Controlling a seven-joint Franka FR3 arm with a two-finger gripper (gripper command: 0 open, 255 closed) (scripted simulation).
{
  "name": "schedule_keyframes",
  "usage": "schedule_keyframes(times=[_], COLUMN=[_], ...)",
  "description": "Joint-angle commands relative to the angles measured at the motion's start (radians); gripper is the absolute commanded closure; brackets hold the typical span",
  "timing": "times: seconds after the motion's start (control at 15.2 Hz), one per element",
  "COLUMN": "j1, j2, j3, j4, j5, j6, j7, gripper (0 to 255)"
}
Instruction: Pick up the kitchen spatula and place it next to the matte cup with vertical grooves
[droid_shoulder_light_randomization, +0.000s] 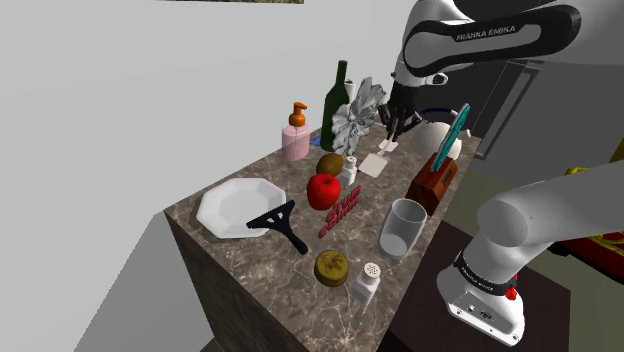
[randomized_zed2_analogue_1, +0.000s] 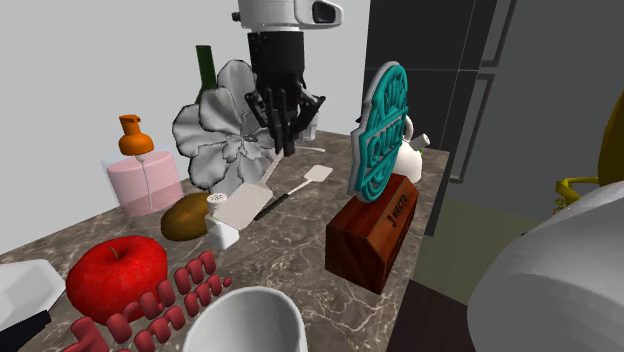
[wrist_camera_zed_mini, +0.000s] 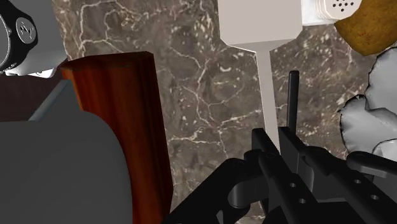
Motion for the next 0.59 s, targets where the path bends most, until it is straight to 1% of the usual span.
schedule_keyframes(times=[0.0, 0.26, 0.53], j1=[-0.001, -0.003, -0.047], j2=[-0.006, -0.010, 0.088], j3=[-0.004, -0.009, -0.063], j4=[0.025, 0.066, 0.132], j5=[-0.002, -0.005, -0.049], j6=[-0.032, -0.076, -0.046], j7=[-0.002, -0.003, -0.074], gripper=[255, 255, 255])
